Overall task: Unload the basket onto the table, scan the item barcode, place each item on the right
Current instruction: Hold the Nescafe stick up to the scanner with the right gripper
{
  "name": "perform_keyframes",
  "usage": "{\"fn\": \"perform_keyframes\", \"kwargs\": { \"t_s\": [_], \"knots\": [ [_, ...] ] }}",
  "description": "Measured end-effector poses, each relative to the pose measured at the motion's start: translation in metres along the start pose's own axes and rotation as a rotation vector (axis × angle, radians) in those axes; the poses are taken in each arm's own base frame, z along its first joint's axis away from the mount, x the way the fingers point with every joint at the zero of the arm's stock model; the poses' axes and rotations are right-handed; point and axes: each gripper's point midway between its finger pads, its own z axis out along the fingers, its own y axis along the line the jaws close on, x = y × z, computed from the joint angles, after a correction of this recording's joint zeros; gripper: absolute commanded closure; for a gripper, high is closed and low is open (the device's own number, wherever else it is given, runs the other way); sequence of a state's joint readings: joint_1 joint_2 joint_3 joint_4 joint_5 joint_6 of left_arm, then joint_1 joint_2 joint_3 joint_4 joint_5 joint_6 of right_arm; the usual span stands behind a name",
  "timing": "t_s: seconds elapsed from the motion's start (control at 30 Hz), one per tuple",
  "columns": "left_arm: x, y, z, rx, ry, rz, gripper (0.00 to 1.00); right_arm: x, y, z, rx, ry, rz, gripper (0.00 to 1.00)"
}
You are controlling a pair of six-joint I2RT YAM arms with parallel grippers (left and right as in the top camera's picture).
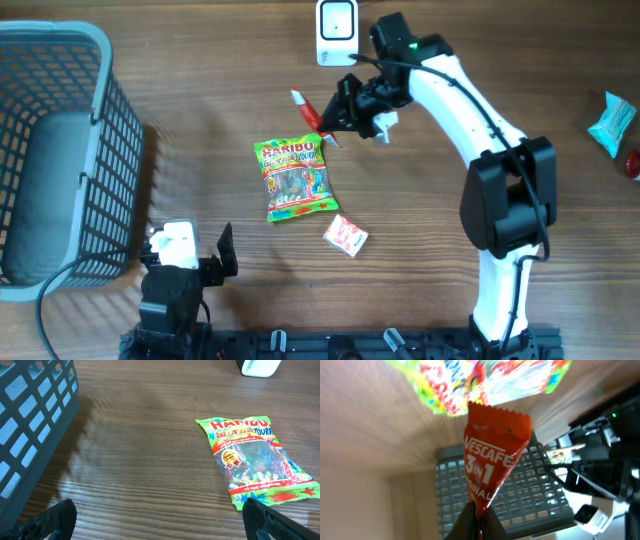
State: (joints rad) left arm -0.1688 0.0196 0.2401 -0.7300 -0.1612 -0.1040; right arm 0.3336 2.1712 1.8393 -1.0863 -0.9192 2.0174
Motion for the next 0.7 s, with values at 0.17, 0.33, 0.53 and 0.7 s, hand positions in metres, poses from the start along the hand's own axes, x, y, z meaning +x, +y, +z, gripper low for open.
{"fn": "perform_keyframes", "kwargs": {
  "t_s": [0.17, 0.33, 0.53, 0.7],
  "knots": [
    [0.000, 0.000, 0.000, 0.000, 0.000, 0.000, 0.00, -0.048, -0.032, -0.034, 0.084, -0.128, 0.333, 0.95],
    [0.000, 0.000, 0.000, 0.000, 0.000, 0.000, 0.00, -0.062, -0.036, -0.038, 0.093, -0.154, 0.383, 0.96],
    [0.000, 0.000, 0.000, 0.000, -0.001, 0.000, 0.00, -0.041, 0.033, -0.034, -0.110, -0.058, -0.488, 0.96],
    [0.000, 0.000, 0.000, 0.000, 0.000, 0.000, 0.00, 0.019, 0.088, -0.046, -0.380, 0.002, -1.259, 0.96]
  ]
}}
